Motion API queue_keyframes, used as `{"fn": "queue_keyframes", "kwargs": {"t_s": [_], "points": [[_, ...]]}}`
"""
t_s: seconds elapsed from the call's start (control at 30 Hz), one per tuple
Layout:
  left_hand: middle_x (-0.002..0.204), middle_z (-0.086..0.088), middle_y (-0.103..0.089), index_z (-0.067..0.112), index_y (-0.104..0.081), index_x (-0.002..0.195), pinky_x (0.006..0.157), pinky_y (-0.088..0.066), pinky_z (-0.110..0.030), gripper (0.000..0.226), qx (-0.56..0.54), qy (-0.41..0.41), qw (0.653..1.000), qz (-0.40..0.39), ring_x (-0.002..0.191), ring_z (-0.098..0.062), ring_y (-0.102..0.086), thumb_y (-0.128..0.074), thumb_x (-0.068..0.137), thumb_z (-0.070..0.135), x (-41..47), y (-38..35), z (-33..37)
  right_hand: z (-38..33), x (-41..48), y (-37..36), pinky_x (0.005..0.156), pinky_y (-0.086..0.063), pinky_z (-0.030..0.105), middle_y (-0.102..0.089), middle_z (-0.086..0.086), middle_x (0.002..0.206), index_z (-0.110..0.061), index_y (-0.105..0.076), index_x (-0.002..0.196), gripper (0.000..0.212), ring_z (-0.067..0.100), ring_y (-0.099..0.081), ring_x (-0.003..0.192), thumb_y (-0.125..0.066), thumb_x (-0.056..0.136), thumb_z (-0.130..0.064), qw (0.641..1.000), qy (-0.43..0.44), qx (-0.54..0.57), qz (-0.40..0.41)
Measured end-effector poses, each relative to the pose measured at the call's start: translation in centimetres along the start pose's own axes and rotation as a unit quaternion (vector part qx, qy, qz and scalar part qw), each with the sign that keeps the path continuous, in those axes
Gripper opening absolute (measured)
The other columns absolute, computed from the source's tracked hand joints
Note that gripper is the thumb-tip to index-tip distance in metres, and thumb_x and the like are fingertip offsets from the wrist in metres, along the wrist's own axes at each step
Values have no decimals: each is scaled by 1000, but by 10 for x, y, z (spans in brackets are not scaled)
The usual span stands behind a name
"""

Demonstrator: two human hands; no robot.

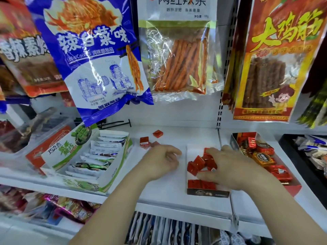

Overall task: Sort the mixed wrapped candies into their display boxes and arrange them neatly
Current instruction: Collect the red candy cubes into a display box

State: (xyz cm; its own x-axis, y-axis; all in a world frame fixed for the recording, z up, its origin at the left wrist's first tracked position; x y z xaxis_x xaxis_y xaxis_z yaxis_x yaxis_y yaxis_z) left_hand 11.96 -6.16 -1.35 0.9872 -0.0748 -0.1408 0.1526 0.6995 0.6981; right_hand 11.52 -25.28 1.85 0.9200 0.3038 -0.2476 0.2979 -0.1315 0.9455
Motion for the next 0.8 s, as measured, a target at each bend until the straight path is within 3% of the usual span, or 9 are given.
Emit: {"fn": "queue_keyframes", "kwargs": {"t_s": [0.13, 0.23, 0.3, 0.37, 0.47, 0.57, 0.63, 0.73, 0.8], "points": [[116, 11, -66, 28, -67, 116, 97, -44, -21, 41, 83, 28, 989, 122, 103, -8, -61, -71, 77, 15, 7, 22, -35, -22, 15, -3, 101, -40, 41, -40, 1, 137, -31, -34, 141, 60, 22, -35, 128, -49, 89, -57, 989, 59, 58, 121], [125, 14, -63, 33, -67, 117, 114, -29, -31, 46, 118, 28, 980, 160, 117, -7, -55, -74, 72, 29, 9, 25, -54, -41, 27, -17, 110, -26, 43, -28, -2, 151, -32, -30, 145, 59, 18, -18, 141, -49, 92, -47, 985, 117, 68, 103], [129, 12, -60, 34, -64, 122, 115, -24, -34, 49, 163, 11, 974, 155, 124, -10, -49, -73, 73, 36, 8, 24, -54, -50, 37, -25, 112, -19, 47, -22, -3, 155, -32, -30, 145, 56, 16, -8, 145, -48, 93, -43, 986, 137, 45, 87], [130, 9, -60, 32, -64, 122, 111, -30, -39, 53, 190, -16, 970, 150, 125, -15, -48, -72, 71, 40, 9, 23, -53, -60, 48, -30, 112, -15, 51, -26, -5, 152, -30, -36, 141, 50, 15, -5, 146, -48, 93, -40, 985, 150, 24, 85], [118, 7, -67, 30, -71, 99, 100, -43, -38, 31, 139, -22, 980, 140, 113, -19, -57, -70, 68, 31, 5, 23, -57, -77, 67, -34, 112, -13, 53, -39, -5, 139, -26, -42, 135, 42, 15, -9, 146, -47, 93, -32, 982, 164, 22, 93], [93, 6, -68, 33, -63, 79, 85, -50, -33, 14, 138, 4, 986, 90, 97, -19, -61, -69, 69, 24, -1, 24, -55, -88, 79, -42, 111, -12, 54, -38, -3, 144, -28, -35, 142, 54, 16, -11, 146, -48, 91, -19, 982, 164, -3, 92], [94, 8, -66, 27, -66, 95, 83, -51, -29, 23, 122, 28, 991, 43, 92, -13, -61, -74, 74, 19, -9, 27, -53, -90, 82, -46, 108, -15, 55, -44, -1, 133, -27, -39, 138, 55, 20, -23, 140, -50, 87, -11, 985, 150, -30, 81], [100, 11, -60, 31, -56, 121, 80, -50, -22, 53, 46, 84, 994, -54, 84, -7, -59, -76, 76, 12, -21, 38, -50, -93, 78, -42, 105, -19, 52, -48, 1, 112, -21, -52, 122, 41, 22, -45, 119, -51, 83, -7, 986, 137, -56, 75], [107, 5, -58, 29, -55, 123, 83, -50, -20, 54, -12, 87, 995, -41, 86, -9, -59, -69, 79, 2, -23, 47, -49, -95, 74, -37, 103, -20, 50, -46, 0, 100, -20, -54, 116, 39, 22, -51, 106, -51, 81, -4, 985, 141, -61, 83]]}}
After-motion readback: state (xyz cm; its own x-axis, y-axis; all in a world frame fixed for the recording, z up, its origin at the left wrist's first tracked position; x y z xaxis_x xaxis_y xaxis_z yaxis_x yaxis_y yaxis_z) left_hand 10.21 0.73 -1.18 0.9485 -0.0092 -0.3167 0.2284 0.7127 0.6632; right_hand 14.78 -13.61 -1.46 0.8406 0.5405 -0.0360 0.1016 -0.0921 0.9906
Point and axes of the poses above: each hand's wrist, its own x-axis towards the middle knuckle, its own y-axis out of the back of the hand, z = x × y, the point moved 3 cm from there along x, towards the middle knuckle
